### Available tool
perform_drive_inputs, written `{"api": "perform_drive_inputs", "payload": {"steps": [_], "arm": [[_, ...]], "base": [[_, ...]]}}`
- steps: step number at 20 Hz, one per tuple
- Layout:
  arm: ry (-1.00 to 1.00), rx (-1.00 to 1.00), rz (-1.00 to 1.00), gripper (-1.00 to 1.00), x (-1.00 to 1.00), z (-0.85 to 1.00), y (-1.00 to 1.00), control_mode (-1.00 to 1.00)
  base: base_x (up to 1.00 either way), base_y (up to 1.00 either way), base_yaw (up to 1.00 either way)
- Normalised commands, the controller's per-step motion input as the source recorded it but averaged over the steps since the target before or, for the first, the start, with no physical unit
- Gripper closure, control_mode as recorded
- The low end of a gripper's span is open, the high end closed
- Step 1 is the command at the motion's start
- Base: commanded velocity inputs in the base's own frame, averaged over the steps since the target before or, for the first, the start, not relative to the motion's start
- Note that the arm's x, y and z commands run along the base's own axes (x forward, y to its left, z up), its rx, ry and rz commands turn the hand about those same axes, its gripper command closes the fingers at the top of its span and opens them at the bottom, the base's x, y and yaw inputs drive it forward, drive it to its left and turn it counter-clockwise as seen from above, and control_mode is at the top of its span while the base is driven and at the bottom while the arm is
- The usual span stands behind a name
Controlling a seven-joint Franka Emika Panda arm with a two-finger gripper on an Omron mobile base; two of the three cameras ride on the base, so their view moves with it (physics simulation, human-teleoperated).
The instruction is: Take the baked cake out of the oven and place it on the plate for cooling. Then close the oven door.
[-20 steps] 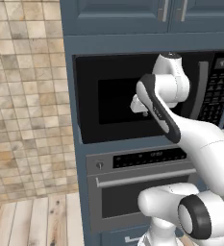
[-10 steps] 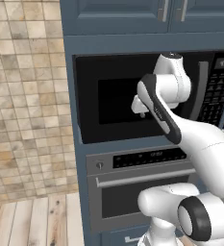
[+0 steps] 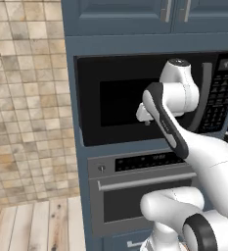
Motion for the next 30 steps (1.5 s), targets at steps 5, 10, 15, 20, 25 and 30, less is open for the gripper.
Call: {"api": "perform_drive_inputs", "payload": {"steps": [5, 10, 15, 20, 25, 30], "arm": [[0.00, 0.00, 0.00, -1.00, 0.00, 0.00, 0.00, 1.00], [0.00, 0.00, 0.00, -1.00, 0.00, 0.00, 0.00, 1.00], [0.00, 0.00, 0.00, -1.00, 0.00, 0.00, 0.00, 1.00], [0.00, 0.00, 0.00, -1.00, 0.00, 0.00, 0.00, 1.00], [0.00, 0.00, 0.00, -1.00, 0.00, 0.00, 0.00, 1.00], [0.00, 0.00, 0.00, -1.00, 0.00, 0.00, 0.00, 1.00]], "base": [[-0.63, -0.30, 0.08], [-0.48, -0.65, 0.18], [-0.37, -0.97, 0.41], [-0.37, -0.98, 0.48], [-0.27, -0.90, 0.47], [-0.04, -0.69, 0.45]]}}
